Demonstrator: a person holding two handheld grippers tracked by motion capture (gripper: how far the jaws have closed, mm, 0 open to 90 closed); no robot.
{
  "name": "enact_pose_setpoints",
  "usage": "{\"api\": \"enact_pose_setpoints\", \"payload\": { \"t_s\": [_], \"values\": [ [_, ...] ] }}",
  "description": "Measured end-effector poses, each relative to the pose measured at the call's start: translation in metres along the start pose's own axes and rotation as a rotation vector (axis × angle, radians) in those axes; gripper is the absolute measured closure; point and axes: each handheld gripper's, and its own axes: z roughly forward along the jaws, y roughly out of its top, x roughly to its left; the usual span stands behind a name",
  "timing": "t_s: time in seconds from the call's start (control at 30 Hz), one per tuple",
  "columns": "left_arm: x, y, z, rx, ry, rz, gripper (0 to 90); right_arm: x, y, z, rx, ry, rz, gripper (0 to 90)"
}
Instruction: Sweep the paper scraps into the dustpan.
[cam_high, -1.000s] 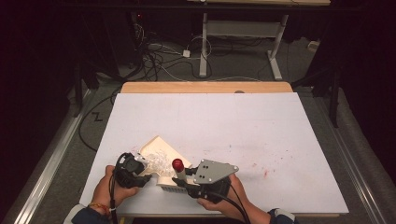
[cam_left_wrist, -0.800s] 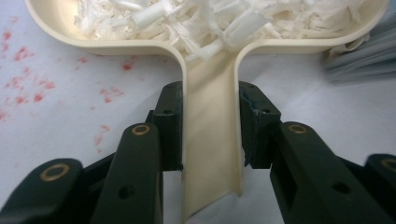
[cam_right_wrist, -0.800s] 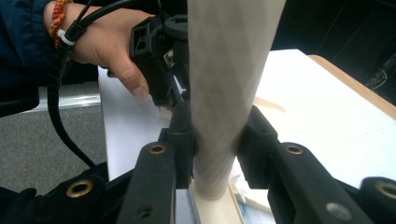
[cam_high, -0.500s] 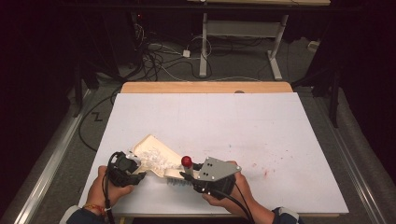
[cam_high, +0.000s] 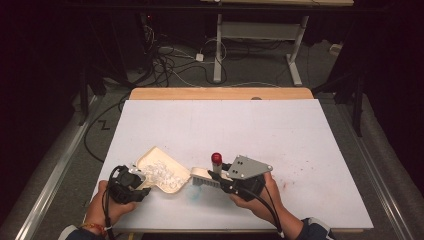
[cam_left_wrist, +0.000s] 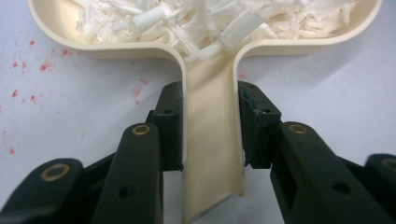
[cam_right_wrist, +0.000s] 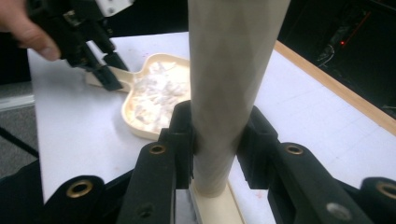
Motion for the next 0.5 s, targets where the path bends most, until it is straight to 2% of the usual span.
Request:
{"api": "enact_pose_setpoints", "payload": {
  "t_s": [0.2,0.27,0.4,0.5],
  "values": [
    [-0.004,-0.003,-0.003,0.01,-0.007,0.024,63.1,-0.014,0.002,-0.007,-0.031,-0.006,0.051,70.6],
    [-0.006,-0.004,-0.005,0.011,-0.009,0.032,63.1,-0.017,0.002,-0.01,-0.05,-0.022,0.068,70.7],
    [-0.01,-0.002,-0.006,0.019,-0.006,0.049,63.1,-0.024,0.004,-0.016,-0.074,-0.044,0.083,70.6],
    [-0.014,0.0,-0.005,0.027,-0.002,0.064,63.1,-0.026,0.003,-0.015,-0.066,-0.055,0.09,70.6]
  ]
}}
